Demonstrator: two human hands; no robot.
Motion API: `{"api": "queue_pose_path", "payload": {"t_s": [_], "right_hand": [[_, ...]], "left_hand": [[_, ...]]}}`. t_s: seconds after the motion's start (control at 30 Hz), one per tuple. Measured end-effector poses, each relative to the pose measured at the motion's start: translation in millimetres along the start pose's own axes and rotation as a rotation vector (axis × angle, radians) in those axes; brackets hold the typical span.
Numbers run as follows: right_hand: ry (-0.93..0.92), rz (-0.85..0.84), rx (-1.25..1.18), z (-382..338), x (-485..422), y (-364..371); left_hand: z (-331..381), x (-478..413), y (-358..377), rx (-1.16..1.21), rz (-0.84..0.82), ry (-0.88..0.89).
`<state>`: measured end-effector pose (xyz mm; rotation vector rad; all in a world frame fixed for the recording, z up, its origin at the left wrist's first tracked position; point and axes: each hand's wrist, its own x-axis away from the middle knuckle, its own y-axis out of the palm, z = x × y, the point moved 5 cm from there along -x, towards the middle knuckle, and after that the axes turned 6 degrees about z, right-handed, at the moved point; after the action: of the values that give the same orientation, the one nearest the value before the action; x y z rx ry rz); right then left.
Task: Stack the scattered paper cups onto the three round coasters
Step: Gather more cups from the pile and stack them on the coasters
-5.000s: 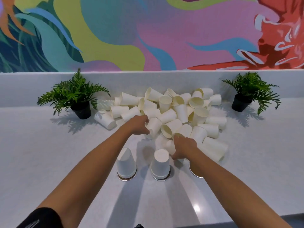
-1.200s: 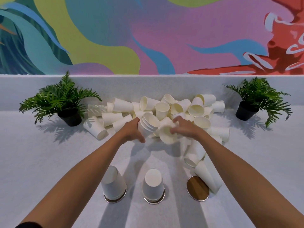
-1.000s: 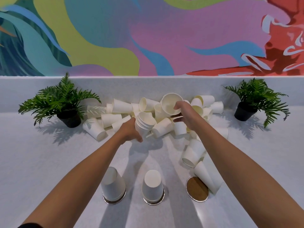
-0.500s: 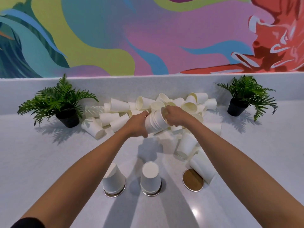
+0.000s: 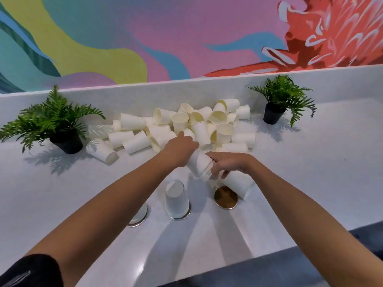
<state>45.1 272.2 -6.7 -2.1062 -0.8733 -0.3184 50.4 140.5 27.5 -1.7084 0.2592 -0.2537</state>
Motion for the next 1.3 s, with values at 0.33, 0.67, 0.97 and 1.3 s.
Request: {"api": "queue_pose_path", "payload": {"t_s": [0.33,0.67,0.97,1.3], "right_hand": [[0.014,0.201,0.112,63.1,16.0,30.0],[0.018,0.386,0.046,99.4,28.6,36.8],[-0.033,0.381,-0.07,103.5,27.0,38.3],[0.024,0.25,0.14,100.2,26.7,22.8]], "left_hand": [[70.4,4.4,0.8,-0.048,-0.019,0.135],[98.8,8.5,4.4,0.473,-0.069,0.127],[105.3,14.3,9.3,0.493,-0.037,0.115],[101.0,13.3,7.0,0.491,-0.065,0.107]]}}
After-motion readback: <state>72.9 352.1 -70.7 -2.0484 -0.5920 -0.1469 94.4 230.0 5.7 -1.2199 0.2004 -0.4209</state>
